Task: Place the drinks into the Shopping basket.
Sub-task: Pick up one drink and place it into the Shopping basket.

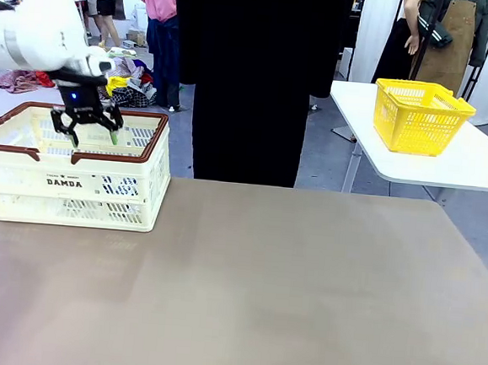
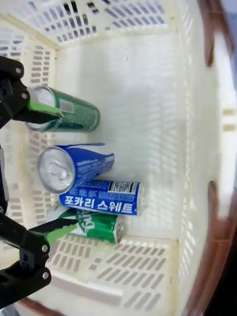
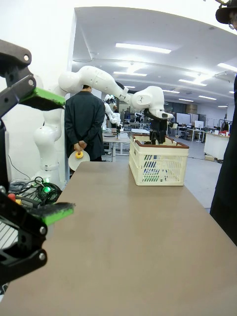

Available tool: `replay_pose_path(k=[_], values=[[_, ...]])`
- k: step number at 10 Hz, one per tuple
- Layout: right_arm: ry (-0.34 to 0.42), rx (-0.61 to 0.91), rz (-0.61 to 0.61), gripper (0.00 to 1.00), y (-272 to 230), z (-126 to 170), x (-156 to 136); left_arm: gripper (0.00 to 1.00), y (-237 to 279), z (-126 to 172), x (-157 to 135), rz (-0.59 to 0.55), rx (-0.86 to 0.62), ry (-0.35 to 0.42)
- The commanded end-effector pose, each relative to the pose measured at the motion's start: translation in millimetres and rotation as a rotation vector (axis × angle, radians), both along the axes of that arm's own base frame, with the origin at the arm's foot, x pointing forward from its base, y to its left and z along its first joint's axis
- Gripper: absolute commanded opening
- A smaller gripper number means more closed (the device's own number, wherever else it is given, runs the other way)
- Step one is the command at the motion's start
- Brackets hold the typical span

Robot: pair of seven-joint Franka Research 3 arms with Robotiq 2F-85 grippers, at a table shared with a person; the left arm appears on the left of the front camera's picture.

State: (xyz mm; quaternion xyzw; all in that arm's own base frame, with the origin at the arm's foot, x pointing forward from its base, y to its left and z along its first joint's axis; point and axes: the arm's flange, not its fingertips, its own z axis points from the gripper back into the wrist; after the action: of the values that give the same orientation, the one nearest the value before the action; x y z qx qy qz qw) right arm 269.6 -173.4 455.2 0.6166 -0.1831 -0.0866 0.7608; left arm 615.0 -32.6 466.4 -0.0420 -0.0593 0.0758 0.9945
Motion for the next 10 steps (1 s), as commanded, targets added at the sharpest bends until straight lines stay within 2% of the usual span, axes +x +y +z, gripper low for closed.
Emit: replay_pose_path(k=[1,2,3,4,5,6,7,8,10], values=[[-0.024,0.015,-0.001,1.00,0,3,2,1.00,16,65,-15,-0.059,-0.099,-0.020],[-0.024,0.015,-0.001,1.00,0,3,2,1.00,26,98,-31,-0.088,-0.148,0.004],[-0.024,0.015,-0.001,1.00,0,3,2,1.00,39,122,-43,-0.158,-0.223,0.096],[-0.024,0.015,-0.001,1.00,0,3,2,1.00,61,146,-54,-0.247,-0.332,0.119],[-0.024,0.015,-0.001,1.00,0,3,2,1.00,88,164,-61,-0.244,-0.443,0.117],[-0.024,0.015,-0.001,1.00,0,3,2,1.00,125,173,-75,-0.220,-0.583,0.081],[-0.024,0.015,-0.001,1.00,0,3,2,1.00,159,169,-89,-0.211,-0.728,0.053],[-0.024,0.015,-0.001,1.00,0,3,2,1.00,192,150,-98,-0.091,-0.862,0.013],[-0.024,0.015,-0.001,1.00,0,3,2,1.00,236,97,-113,-0.028,-1.137,-0.010]])
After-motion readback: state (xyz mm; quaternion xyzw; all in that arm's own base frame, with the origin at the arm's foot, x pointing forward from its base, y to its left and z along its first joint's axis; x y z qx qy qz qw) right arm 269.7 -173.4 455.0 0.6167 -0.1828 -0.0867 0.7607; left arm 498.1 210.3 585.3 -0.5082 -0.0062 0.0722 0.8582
